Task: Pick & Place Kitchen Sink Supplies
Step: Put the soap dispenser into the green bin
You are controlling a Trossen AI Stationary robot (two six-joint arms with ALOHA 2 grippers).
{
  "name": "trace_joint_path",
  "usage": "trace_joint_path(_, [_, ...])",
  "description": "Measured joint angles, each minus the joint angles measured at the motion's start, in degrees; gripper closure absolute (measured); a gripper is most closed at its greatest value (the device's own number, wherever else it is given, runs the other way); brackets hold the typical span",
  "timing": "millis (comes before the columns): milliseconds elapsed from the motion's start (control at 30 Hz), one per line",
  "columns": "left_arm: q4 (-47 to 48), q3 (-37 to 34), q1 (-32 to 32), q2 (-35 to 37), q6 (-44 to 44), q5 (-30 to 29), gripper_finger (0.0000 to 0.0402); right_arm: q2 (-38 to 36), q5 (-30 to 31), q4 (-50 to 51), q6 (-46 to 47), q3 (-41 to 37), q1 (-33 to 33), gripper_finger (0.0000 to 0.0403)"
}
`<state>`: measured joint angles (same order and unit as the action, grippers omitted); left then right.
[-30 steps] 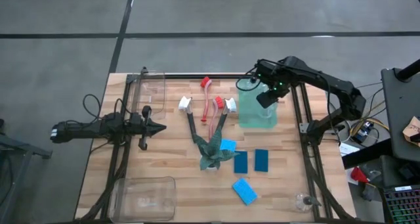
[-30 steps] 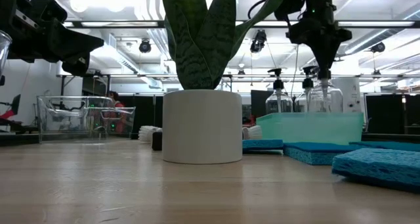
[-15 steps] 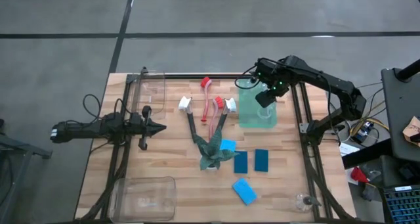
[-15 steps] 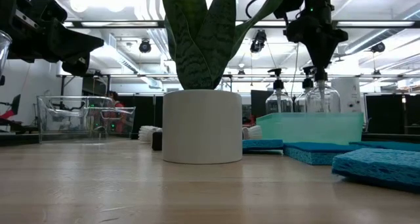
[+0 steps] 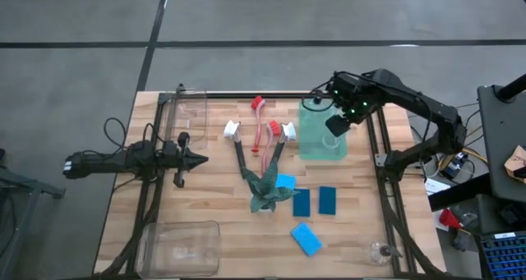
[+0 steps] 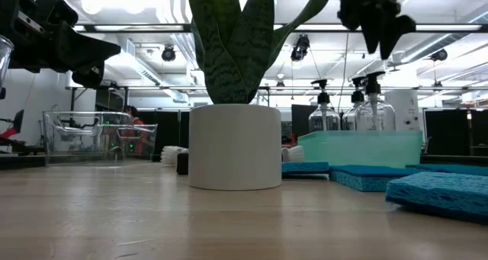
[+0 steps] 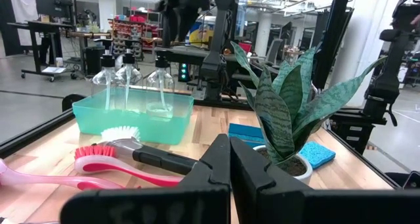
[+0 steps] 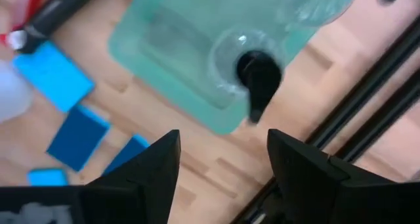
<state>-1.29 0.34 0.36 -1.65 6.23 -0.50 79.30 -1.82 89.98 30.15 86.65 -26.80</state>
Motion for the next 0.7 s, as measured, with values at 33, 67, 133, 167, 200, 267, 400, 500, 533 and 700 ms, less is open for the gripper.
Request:
trace_joint_path(33, [0.0,0.0,0.0,0.0,0.0,0.0,0.0401,-0.7,-0.5,0.1,0.9,0.0,0.9,0.0177])
trace_joint_path(67, [0.0,0.0,0.0,0.0,0.0,0.0,0.0401,-1.6,-1.3,0.0,2.2,0.0,2.1,0.0177])
trace_joint_path(133, [0.0,0.0,0.0,0.0,0.0,0.0,0.0401,-3.3,-2.2,0.1,4.8,0.0,4.5,0.0177])
trace_joint_path(167, [0.0,0.0,0.0,0.0,0.0,0.0,0.0401,-4.0,-2.3,0.0,5.7,0.0,6.1,0.0177])
trace_joint_path(200, [0.0,0.0,0.0,0.0,0.0,0.0,0.0401,-4.8,-2.3,0.1,6.6,0.0,7.7,0.0177])
trace_joint_path(267, [0.0,0.0,0.0,0.0,0.0,0.0,0.0401,-6.0,-2.7,0.1,9.1,0.0,11.3,0.0177])
trace_joint_path(400, [0.0,0.0,0.0,0.0,0.0,0.0,0.0401,-7.7,-3.0,0.1,13.9,0.0,20.0,0.0177])
trace_joint_path(500, [0.0,0.0,0.0,0.0,0.0,0.0,0.0401,-8.0,-3.2,0.0,18.2,0.0,27.3,0.0177])
trace_joint_path(533, [0.0,0.0,0.0,0.0,0.0,0.0,0.0401,-8.0,-3.2,0.0,19.8,0.0,29.9,0.0177])
trace_joint_path(700, [0.0,0.0,0.0,0.0,0.0,0.0,0.0401,-7.4,-3.1,0.0,26.8,0.0,42.3,0.0177])
